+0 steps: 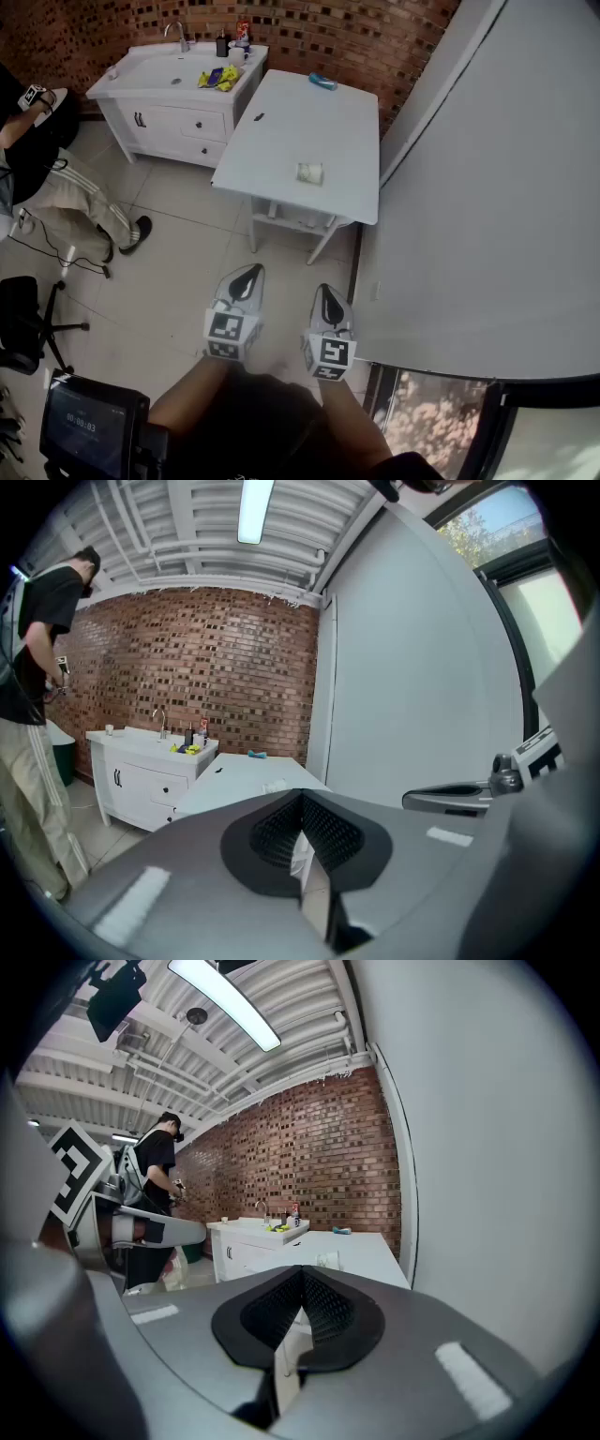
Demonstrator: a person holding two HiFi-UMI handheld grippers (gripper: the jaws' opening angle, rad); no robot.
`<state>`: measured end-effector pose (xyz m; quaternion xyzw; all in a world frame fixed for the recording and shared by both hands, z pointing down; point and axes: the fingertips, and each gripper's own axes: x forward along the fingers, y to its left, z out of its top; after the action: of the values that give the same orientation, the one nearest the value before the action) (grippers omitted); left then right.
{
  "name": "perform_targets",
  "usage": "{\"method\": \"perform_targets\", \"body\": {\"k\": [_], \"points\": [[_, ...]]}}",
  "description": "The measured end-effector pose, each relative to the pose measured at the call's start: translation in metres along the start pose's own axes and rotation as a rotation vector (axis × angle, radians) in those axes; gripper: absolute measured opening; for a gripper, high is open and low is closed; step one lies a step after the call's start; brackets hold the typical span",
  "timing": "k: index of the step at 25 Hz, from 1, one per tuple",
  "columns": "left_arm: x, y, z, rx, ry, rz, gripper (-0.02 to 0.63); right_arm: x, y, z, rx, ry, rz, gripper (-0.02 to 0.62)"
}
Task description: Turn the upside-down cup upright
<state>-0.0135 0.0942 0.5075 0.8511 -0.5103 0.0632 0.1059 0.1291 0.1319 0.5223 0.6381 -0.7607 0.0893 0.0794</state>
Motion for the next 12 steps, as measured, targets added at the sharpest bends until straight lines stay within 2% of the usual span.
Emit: {"method": "perform_targets", "body": {"k": [6,12], "points": [[0.027,0.019,0.015,0.026,0.014,-0.035,0.001,0.042,0.004,0.008,0.008,0.006,-0.014,0.014],[0.056,0.043,0.022,0.017,0.02,-0.06,0.001,0.08,0.008,0.009,0.024,0.041,-0.034,0.012]]}}
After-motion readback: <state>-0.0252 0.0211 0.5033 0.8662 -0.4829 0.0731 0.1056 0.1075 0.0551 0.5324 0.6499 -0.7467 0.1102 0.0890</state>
